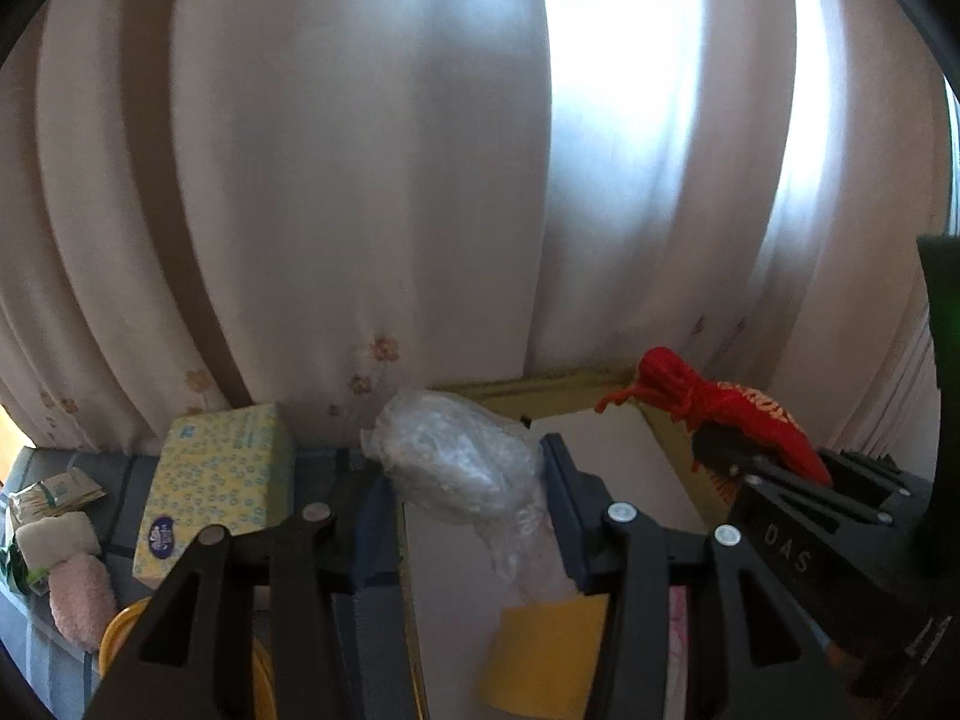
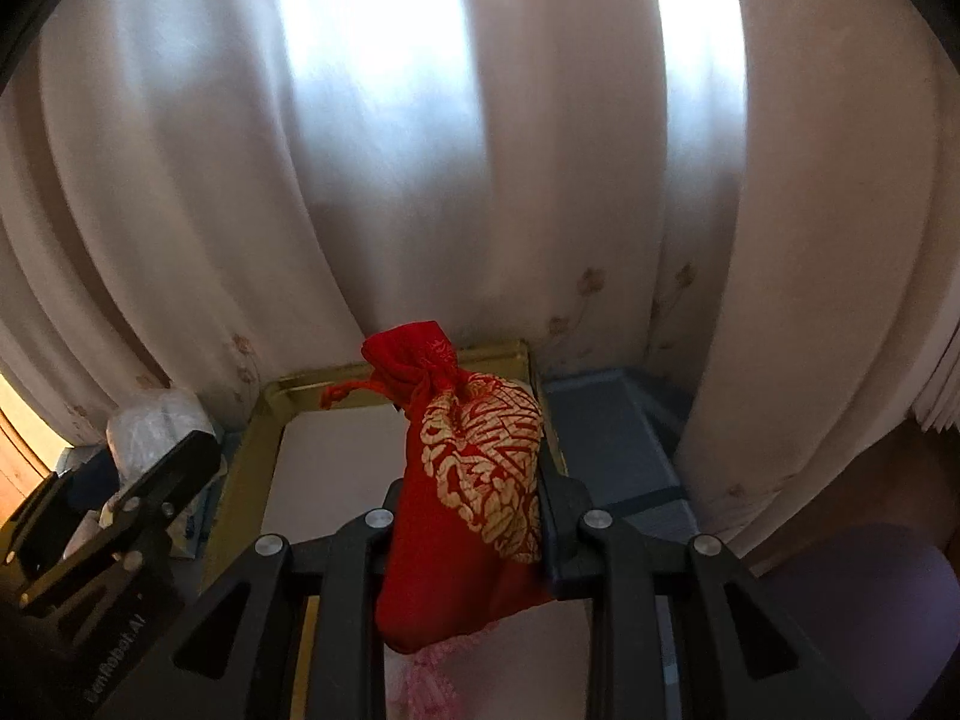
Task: Organize soft objects
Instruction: 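Carry the red pouch and plastic bag over the gold tray, then lower both items into the tray and open both grippers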
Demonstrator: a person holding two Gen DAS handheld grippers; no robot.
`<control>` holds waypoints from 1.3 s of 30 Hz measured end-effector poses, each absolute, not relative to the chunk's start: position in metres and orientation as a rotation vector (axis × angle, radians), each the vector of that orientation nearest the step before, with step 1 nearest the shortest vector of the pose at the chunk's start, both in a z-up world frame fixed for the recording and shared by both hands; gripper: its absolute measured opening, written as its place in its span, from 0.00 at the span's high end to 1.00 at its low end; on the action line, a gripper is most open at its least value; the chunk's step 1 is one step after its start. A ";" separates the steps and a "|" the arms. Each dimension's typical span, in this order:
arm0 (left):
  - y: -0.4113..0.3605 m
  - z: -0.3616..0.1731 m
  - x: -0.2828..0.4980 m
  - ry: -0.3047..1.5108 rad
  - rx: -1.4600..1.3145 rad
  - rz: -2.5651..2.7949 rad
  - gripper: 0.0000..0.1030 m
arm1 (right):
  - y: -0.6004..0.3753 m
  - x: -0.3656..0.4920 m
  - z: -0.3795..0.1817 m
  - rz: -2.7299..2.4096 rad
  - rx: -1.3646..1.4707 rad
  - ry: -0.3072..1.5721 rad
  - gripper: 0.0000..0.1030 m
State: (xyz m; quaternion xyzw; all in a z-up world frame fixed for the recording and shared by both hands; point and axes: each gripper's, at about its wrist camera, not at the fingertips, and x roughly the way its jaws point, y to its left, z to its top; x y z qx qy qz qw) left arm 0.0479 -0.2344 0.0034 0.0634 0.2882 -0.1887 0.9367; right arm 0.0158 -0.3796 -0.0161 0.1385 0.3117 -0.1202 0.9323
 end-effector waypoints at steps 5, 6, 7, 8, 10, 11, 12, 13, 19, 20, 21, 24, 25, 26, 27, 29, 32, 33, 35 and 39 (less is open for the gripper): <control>-0.243 -0.009 0.063 0.663 0.154 -0.350 0.55 | -0.386 0.033 -0.024 -0.213 0.330 0.688 0.72; -0.244 -0.013 0.066 0.690 0.157 -0.351 0.55 | -0.386 0.035 -0.026 -0.205 0.338 0.694 0.71; -0.244 -0.015 0.068 0.705 0.156 -0.354 0.54 | -0.387 0.035 -0.027 -0.190 0.348 0.699 0.70; -0.245 -0.016 0.070 0.720 0.157 -0.351 0.49 | -0.387 0.037 -0.029 -0.174 0.365 0.705 0.70; -0.246 -0.016 0.071 0.727 0.165 -0.342 0.38 | -0.390 0.040 -0.030 -0.144 0.396 0.703 0.49; -0.246 -0.015 0.070 0.720 0.165 -0.340 0.21 | -0.392 0.040 -0.031 -0.118 0.427 0.702 0.41; -0.245 -0.013 0.068 0.713 0.157 -0.347 0.12 | -0.394 0.039 -0.031 -0.107 0.448 0.699 0.25; -0.243 -0.013 0.068 0.706 0.150 -0.351 0.00 | -0.397 0.038 -0.031 -0.092 0.469 0.688 0.22; -0.223 0.008 0.048 0.622 0.097 -0.339 0.01 | -0.398 -0.006 -0.009 -0.063 0.524 0.505 0.22; -0.217 0.011 0.045 0.598 0.088 -0.335 0.01 | -0.397 -0.016 -0.005 -0.073 0.529 0.460 0.22; -0.209 0.014 0.037 0.566 0.082 -0.322 0.01 | -0.396 -0.026 -0.002 -0.089 0.532 0.416 0.22; -0.182 0.016 0.018 0.487 0.063 -0.285 0.01 | -0.384 -0.064 0.002 -0.161 0.520 0.272 0.22; -0.170 0.015 0.007 0.445 0.059 -0.270 0.01 | -0.378 -0.076 0.001 -0.195 0.506 0.235 0.22; -0.162 0.012 0.005 0.423 0.060 -0.256 0.01 | -0.374 -0.085 0.000 -0.224 0.495 0.206 0.22; -0.151 0.010 -0.002 0.387 0.064 -0.233 0.01 | -0.367 -0.095 -0.002 -0.255 0.483 0.169 0.21; -0.139 0.008 -0.014 0.337 0.068 -0.213 0.01 | -0.352 -0.115 -0.007 -0.306 0.463 0.084 0.20; -0.129 0.004 -0.028 0.264 0.101 -0.191 0.01 | -0.331 -0.129 -0.010 -0.360 0.432 -0.003 0.11; -0.128 0.003 -0.030 0.253 0.113 -0.183 0.01 | -0.323 -0.131 -0.012 -0.375 0.430 -0.027 0.09; -0.125 0.000 -0.034 0.227 0.140 -0.173 0.01 | -0.310 -0.134 -0.015 -0.392 0.426 -0.062 0.09; -0.117 -0.004 -0.040 0.186 0.174 -0.141 0.01 | -0.288 -0.128 -0.020 -0.404 0.388 -0.057 0.09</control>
